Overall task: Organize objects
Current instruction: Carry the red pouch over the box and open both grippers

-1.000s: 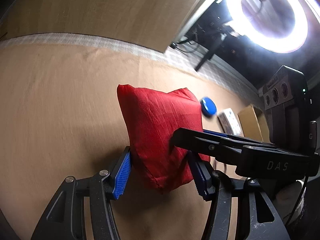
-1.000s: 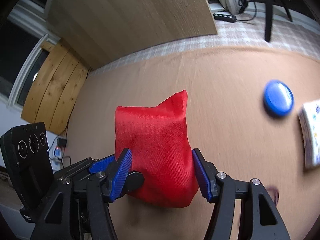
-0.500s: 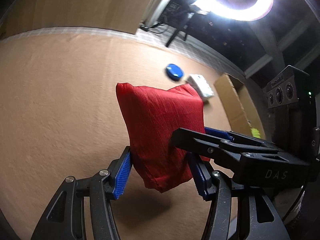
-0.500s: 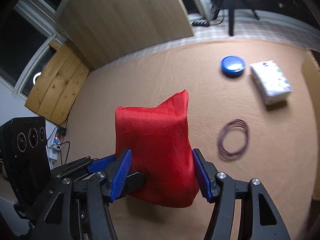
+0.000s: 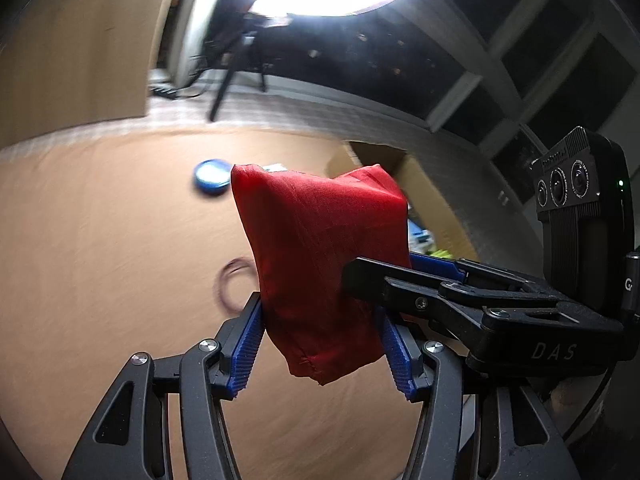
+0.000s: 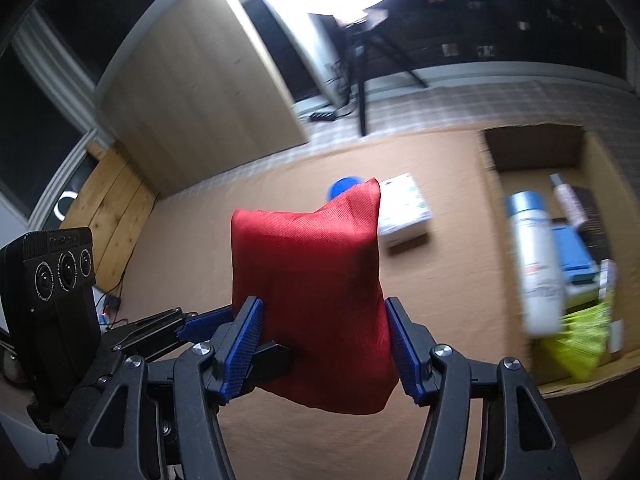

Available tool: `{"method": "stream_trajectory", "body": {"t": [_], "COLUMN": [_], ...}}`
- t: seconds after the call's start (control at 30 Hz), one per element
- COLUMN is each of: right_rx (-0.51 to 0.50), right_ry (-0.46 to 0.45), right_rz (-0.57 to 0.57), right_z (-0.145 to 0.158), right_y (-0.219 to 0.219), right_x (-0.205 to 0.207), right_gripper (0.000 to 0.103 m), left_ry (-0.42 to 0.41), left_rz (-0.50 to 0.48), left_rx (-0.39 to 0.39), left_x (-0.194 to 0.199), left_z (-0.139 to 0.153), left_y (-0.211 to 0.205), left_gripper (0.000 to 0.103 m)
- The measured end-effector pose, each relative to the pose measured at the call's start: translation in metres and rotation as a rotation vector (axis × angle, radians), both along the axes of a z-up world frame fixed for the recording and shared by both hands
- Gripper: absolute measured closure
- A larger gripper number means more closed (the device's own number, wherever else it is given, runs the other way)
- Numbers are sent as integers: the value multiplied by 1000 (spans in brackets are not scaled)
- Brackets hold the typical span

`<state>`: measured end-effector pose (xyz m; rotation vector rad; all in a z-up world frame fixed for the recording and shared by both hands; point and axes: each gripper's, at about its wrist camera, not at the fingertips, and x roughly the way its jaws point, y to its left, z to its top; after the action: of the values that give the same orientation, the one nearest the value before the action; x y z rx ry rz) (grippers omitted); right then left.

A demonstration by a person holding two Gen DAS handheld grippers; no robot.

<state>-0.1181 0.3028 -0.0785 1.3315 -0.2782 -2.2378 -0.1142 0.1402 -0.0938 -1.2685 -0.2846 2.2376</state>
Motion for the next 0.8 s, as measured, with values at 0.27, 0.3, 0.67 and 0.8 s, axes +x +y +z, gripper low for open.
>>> {"method": "stream_trajectory", "body": {"t": [0.27,0.3,0.67,0.8], "right_rx": [23,25,32,32], "right_ry": [21,22,5,-5], "right_rz": [-71,-77,-132,-137], "right_z": [6,7,-1,-6], "right_y": [73,80,163,176], "right_x": [-23,-25,-60,-69], "right_gripper": [45,45,45,45], "left_ry": [27,30,24,22], "left_rz": [-70,-76,-121,-132], "left_rx": [-7,-8,-22,-36], "left_x": [-20,-23,-51,-58], "left_z": [11,12,8,5], "left_y": [84,95,199,224], "left_gripper": [44,44,44,44]}}
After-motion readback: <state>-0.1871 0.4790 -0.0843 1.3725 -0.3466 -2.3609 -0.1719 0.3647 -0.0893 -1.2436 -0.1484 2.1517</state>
